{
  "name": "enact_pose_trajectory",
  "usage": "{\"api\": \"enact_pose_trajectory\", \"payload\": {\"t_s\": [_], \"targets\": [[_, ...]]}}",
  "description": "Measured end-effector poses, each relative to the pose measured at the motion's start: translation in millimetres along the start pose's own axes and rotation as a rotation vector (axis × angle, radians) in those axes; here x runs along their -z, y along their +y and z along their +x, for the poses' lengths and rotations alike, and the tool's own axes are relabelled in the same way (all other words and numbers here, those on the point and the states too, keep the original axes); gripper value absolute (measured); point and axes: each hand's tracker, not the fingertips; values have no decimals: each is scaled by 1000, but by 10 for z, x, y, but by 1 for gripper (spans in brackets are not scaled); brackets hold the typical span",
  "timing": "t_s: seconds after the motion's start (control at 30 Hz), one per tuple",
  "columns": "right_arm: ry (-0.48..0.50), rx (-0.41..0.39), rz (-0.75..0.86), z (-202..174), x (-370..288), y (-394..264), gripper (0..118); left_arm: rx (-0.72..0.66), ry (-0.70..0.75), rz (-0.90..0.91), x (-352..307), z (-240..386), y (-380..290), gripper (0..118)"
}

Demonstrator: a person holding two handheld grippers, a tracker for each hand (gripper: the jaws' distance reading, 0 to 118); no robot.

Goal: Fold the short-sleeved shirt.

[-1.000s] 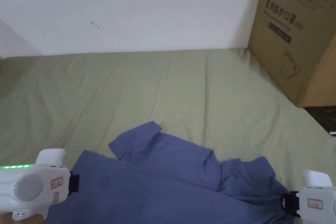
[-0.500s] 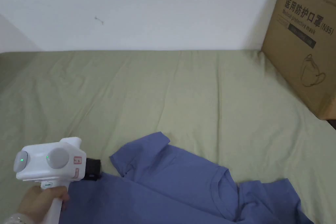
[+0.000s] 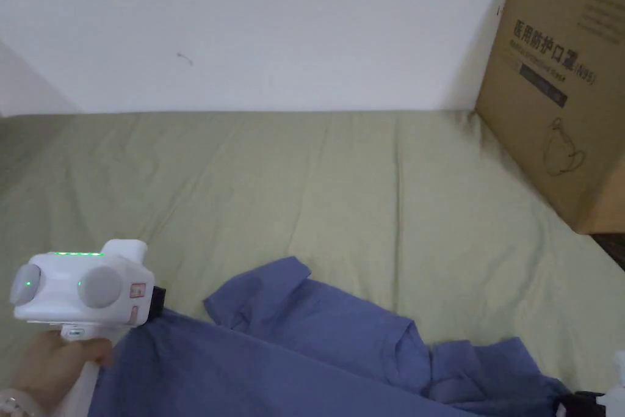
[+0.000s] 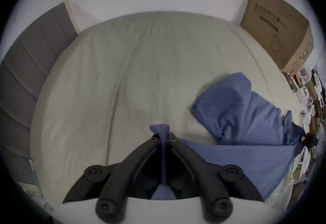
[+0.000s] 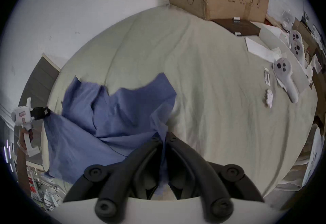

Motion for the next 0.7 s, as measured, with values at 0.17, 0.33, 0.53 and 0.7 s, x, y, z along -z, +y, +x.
{"api": "enact_pose_trajectory", "payload": {"t_s": [0.17,0.33,0.53,0.7], "targets": [[72,-20,125,-306,-336,470,2,0,70,164,-797,-146,320,2],[113,-61,255,-770,-719,1142,2,22,150,312,-1590,-310,748,2],[176,-96,390,-1400,-1194,2069,2,-74,226,464,-2290,-532,1248,2],[165,-134,501,-1880,-1533,2862,2,-69,299,528,-2539,-596,1659,2]]}}
